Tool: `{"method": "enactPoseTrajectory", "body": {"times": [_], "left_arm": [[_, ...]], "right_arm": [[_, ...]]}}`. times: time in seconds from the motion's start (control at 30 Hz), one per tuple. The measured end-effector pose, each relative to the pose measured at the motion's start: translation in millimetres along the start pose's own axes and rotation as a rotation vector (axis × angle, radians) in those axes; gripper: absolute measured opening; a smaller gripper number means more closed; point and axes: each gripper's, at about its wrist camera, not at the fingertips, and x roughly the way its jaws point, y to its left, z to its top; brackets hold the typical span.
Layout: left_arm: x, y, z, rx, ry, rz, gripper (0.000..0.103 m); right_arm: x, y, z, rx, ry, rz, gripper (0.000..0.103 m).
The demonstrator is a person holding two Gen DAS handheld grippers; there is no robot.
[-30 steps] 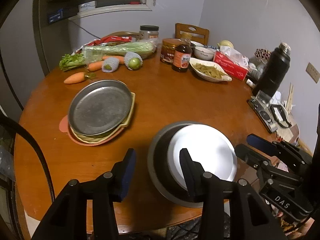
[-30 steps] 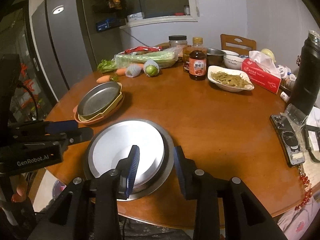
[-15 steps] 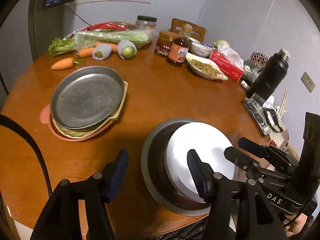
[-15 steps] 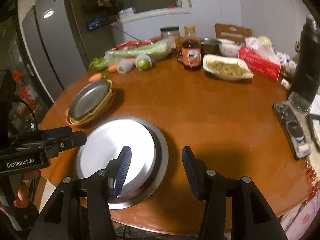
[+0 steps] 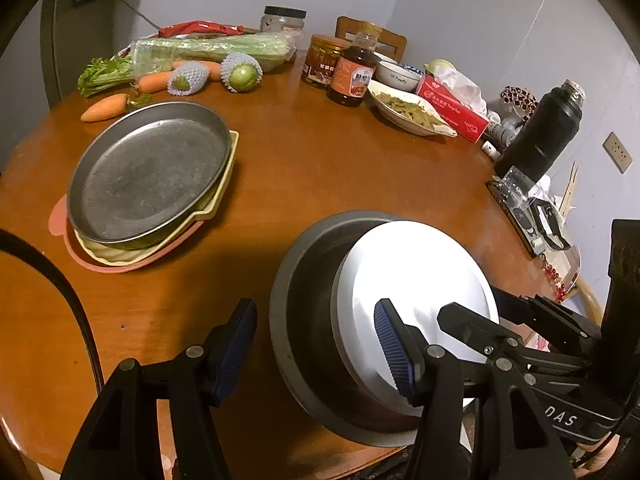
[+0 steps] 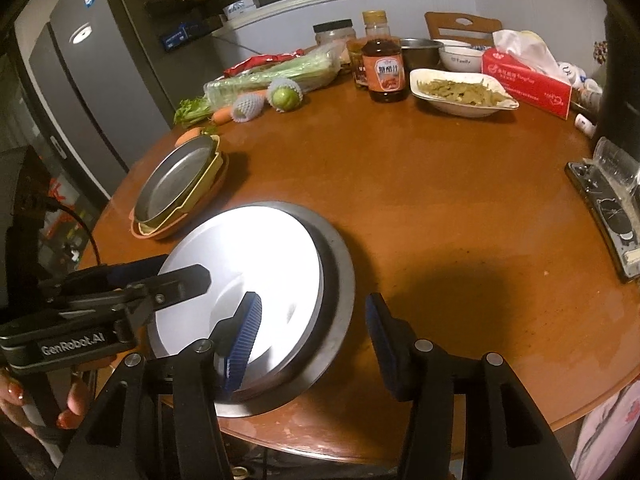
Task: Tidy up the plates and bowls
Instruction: 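Close the right gripper on the rim of the steel bowl, then lift the steel bowl holding the plates with the right gripper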
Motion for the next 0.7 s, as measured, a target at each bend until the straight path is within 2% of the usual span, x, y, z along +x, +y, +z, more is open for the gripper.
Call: {"method": "enactPoseTrajectory", "body": {"times": [0.23,0.47,0.7], "left_arm": [[10,1,1,0.004,0.016,0.003,0.061],[15,-4,-1,0.038,0.015,0.048,0.061],[20,-3,-1,0.038,0.015,0.044,0.061]], "right_arm": [[6,1,0,0.01,0.016,0.021,0.056],[12,6,-3,-0.002,0.029,0.029,0.056],[15,9,-5,-0.021,0.024,0.028,0.056]]}}
